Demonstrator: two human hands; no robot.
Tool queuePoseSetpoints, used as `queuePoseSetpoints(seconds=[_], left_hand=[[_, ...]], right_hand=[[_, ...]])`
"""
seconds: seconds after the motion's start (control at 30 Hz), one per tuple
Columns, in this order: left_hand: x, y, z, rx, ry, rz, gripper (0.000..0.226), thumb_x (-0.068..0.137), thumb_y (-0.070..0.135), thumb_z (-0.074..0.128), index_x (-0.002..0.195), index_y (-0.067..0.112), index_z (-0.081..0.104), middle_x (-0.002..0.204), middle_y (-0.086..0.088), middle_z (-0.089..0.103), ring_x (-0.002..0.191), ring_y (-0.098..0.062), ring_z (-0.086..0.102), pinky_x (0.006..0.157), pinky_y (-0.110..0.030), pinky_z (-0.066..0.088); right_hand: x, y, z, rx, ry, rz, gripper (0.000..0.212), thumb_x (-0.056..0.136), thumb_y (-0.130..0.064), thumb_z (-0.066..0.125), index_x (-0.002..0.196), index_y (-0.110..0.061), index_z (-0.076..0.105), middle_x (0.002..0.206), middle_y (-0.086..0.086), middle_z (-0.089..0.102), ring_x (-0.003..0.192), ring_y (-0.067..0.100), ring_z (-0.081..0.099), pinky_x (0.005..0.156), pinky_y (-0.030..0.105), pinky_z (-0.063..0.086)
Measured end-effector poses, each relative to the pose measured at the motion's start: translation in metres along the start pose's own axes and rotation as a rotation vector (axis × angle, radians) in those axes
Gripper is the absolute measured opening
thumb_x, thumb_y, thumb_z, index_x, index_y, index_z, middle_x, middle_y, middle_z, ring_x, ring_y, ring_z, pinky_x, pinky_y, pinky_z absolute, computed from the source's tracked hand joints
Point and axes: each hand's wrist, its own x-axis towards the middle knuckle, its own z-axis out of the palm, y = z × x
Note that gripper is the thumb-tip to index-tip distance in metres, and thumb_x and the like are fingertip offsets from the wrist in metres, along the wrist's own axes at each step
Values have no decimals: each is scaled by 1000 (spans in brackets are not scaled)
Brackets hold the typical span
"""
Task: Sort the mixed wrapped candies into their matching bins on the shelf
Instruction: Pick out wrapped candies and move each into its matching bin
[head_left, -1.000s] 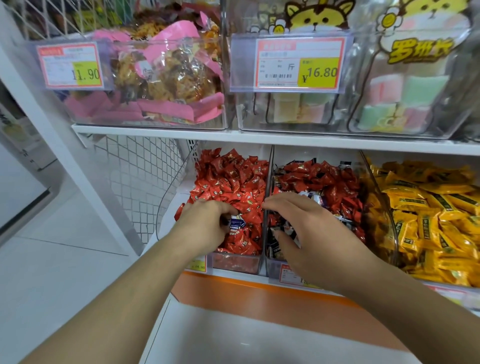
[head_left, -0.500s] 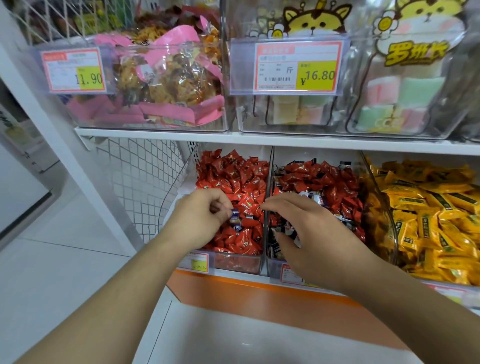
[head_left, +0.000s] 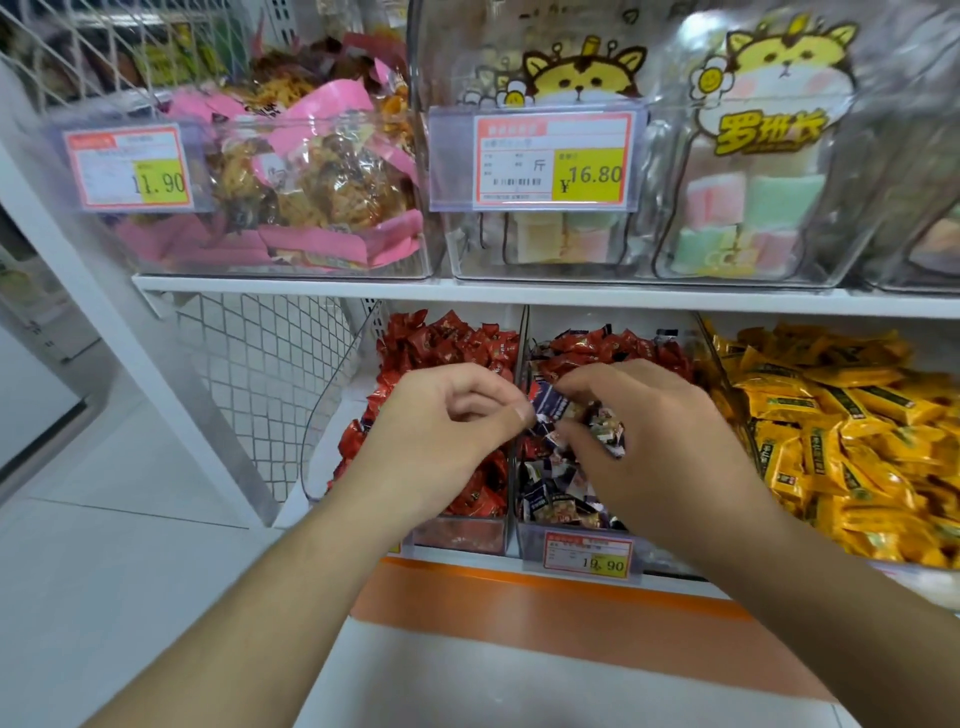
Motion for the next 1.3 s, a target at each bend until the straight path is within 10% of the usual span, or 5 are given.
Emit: queuePoseSetpoints(seconds=[0.2,0.47,0.67,1.17,1.3], left_hand=[[13,-38,-15,383,68,-37,14,95,27,68,84,33,73,84,13,74,82,-2,68,76,-27,55],[31,-76,-7,736,-94,16,30,104,15,53,119,35,70,104,10,74,87,-8,66,68,-13,47],[41,-85,-12,753,-126,-48,38,104,16,54,128,41,68,114,3,72,85,-14,68,75,-31,60],[42,-87,-15,799,-120,50,26,92,15,71,110,34,74,115,11,61,106,-12,59,95,-30,52],[41,-84,-17,829,-140,-12,29,94,16,67,110,40,69,103,9,67,82,-11,65,71,-29,57]], right_hand=[[3,27,-7,-129,-139,176,44,96,-26,64,140,-24,58,127,-2,65,124,22,56,98,42,55],[-3,8,8,120,-131,-39,37,95,-13,64,130,-27,67,127,-11,66,123,9,57,101,31,52],[-5,7,22,127,-209,-80,39,99,-18,61,135,-31,63,132,-16,61,128,-1,46,99,8,33],[-8,6,25,124,-204,-50,37,99,-19,61,134,-30,62,132,-13,62,123,6,54,100,24,48],[-8,7,24,122,-192,-42,37,98,-17,63,132,-29,64,130,-13,63,123,5,55,99,21,46]])
